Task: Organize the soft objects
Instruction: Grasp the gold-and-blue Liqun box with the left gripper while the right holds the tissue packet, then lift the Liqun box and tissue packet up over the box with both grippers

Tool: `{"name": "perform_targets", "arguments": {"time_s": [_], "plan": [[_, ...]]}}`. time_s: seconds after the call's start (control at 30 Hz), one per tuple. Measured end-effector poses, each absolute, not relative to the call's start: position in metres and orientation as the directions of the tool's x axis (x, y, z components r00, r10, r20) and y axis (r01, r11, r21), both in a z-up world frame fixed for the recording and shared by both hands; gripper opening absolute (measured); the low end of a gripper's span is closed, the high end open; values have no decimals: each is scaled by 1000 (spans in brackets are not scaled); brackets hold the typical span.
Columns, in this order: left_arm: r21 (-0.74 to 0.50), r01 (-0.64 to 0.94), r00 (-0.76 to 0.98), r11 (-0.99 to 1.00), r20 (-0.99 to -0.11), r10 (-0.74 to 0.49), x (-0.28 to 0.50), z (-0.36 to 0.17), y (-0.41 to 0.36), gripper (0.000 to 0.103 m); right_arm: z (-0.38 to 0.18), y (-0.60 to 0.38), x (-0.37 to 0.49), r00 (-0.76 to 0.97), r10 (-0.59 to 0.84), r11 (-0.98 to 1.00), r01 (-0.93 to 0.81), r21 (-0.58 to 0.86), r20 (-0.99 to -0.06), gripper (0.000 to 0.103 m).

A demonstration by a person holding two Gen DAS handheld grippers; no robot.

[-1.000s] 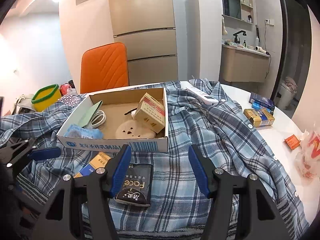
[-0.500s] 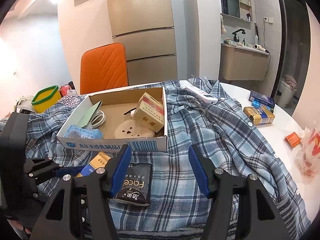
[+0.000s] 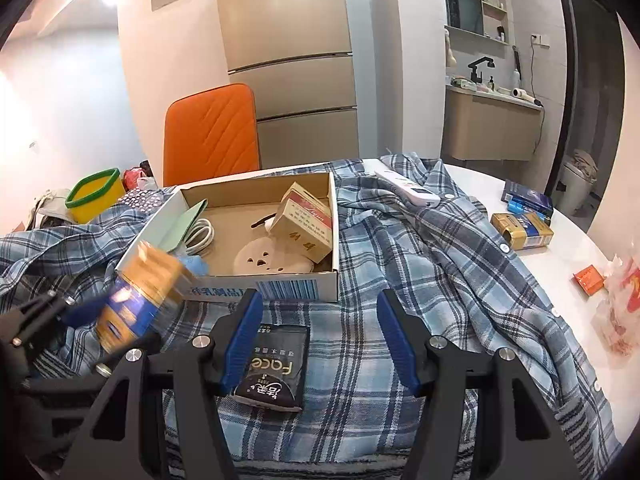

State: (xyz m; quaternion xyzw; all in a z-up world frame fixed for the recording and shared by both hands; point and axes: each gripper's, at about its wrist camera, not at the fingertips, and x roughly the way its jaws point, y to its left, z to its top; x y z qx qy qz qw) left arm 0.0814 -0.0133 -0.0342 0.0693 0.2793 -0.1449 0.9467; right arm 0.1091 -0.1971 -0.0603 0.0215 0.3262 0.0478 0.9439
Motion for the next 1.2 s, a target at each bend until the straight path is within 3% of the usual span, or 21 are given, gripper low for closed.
{"name": "perform_targets", "arguments": {"time_s": [0.17,0.4,0.57,0.8,0.9,1.2], "plan": [[-12,219,851,976,-487,-197,83,-24,9,51,-58,-188,108,783,108,993,-107,38,-613,62],[-30,168,871,985,-464,-163,80,-21,19,51,-77,-174,131,621,222,974,-169,148,-752,62],[-31,168,869,985,-468,-163,78,-23,19,51,-95,-162,136,573,184,980,-173,101,-799,62],[-26,165,872,986,-464,-158,77,-23,19,52,-105,-153,139,551,144,982,-182,50,-822,61],[-23,163,875,986,-459,-155,76,-22,19,52,-107,-151,138,551,132,982,-185,34,-824,51],[-21,147,894,989,-424,-142,69,-19,21,52,-95,-149,126,614,167,975,-219,37,-771,50]]}}
